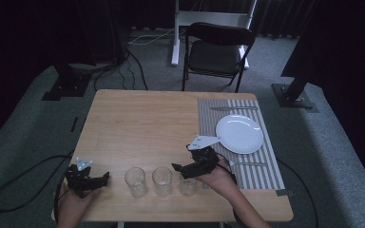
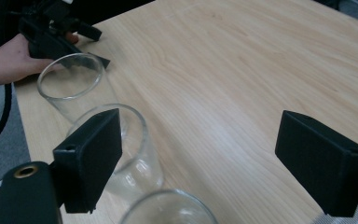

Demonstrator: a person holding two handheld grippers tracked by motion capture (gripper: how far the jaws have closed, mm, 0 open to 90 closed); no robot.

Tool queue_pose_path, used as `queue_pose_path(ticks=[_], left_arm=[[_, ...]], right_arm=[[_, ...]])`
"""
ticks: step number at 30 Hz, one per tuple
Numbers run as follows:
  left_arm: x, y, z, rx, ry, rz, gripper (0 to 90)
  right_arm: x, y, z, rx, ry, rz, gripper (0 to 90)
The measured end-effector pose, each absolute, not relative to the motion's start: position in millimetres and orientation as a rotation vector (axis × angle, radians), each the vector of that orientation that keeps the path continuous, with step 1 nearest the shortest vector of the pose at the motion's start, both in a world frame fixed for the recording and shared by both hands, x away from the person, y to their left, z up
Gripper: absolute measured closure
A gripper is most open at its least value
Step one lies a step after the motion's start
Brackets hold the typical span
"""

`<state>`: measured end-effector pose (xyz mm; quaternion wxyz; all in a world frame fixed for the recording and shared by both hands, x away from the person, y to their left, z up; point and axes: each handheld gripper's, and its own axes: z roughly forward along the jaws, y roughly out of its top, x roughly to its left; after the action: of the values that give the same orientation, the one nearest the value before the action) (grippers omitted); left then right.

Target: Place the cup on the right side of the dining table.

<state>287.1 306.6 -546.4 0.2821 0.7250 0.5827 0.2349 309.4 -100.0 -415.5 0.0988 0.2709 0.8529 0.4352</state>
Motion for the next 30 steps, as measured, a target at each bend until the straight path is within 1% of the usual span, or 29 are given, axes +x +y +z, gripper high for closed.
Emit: queue_pose_path(ticks=[12, 20, 30], left_arm=[[287, 307, -546, 1.942, 1.561, 0.629, 0.4], [287, 307, -546, 1.942, 1.561, 0.629, 0.4], [287, 307, -546, 1.942, 1.561, 0.629, 0.4]], right_arm=[[307, -53, -416, 0.681, 2.623, 1.276, 14.3], [302, -25, -424, 0.630, 2.687, 1.253, 14.3], [298, 11, -426, 0.529, 2.755, 1.202, 14.4]])
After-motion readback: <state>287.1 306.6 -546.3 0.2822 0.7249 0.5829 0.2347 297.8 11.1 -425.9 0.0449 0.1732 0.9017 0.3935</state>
